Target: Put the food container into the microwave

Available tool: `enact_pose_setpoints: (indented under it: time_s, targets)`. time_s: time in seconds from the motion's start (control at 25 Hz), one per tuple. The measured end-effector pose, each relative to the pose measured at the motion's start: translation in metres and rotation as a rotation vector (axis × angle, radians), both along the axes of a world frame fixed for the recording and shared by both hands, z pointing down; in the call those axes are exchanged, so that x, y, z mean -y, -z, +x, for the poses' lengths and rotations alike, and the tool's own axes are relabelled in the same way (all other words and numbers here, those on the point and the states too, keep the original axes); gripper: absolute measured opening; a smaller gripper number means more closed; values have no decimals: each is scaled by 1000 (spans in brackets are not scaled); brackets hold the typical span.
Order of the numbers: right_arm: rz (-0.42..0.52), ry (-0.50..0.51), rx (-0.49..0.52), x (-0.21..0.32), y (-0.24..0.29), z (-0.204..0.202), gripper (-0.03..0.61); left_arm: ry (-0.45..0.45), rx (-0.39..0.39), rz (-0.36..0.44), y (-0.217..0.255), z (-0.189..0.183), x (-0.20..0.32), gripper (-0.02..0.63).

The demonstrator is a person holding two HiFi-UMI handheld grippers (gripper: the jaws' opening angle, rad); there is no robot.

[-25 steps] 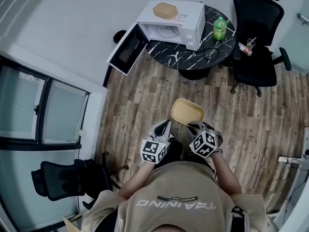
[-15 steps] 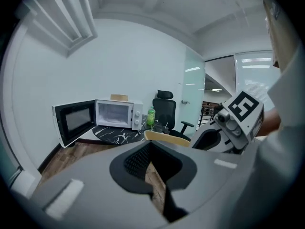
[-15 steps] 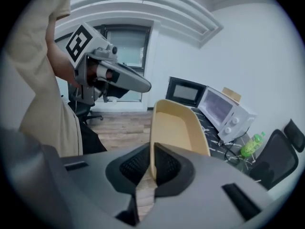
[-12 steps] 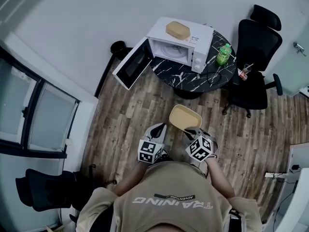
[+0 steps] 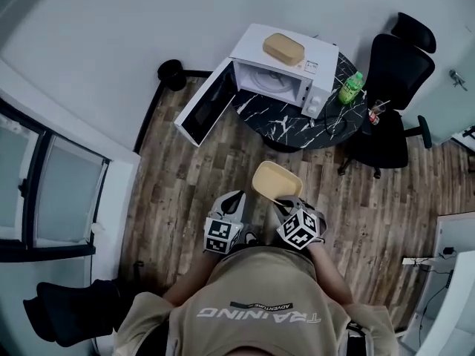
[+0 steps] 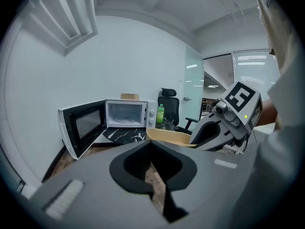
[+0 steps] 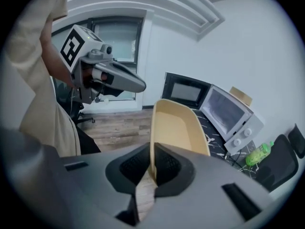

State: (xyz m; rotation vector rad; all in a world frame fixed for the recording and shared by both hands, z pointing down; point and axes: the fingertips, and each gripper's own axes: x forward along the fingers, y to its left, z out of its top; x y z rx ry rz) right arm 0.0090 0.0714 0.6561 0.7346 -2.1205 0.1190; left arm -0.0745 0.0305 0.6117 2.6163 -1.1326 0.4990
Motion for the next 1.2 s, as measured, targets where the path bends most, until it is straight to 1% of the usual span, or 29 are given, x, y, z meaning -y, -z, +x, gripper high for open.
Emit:
enact_pose_setpoints:
  time_s: [0.12, 0.24, 0.36, 0.48, 0.68, 0.76, 0.88, 0.96, 1.08, 1.12, 1.2]
  targets:
    - [-24, 16, -42, 6, -7, -1, 23, 5, -10, -8, -10, -4, 12, 8]
    - [-50, 21, -60, 15, -16, 3, 23, 29, -34, -37, -23, -3, 26, 8]
    - [-63, 30, -66, 31, -24, 7, 23, 46, -51, -41, -22, 0, 43, 8]
    - [-72, 45, -55, 54, -30, 6, 23, 65, -46, -31, -17, -1, 59, 8]
    - [-31, 101, -34, 115, -25, -1, 23, 110, 1, -16, -6, -6, 104, 8]
    - [-4, 122, -36, 142, -17, 6, 23, 122, 14, -9, 1, 0, 125, 8]
    - [15, 124, -25, 179, -12, 22, 23, 130, 24, 7, 7, 16, 157, 8]
    - [11, 123, -17, 201, -15, 33, 23, 146, -4, -16, 8, 27, 180, 8]
    - [-16, 148, -12, 224, -25, 48, 23, 215, -91, -77, 11, 39, 213, 8]
    - [-24, 160, -12, 229, -27, 53, 23, 232, -100, -75, 14, 43, 222, 8]
    - [-28, 182, -15, 243, -30, 60, 23, 246, -86, -45, 20, 49, 239, 8]
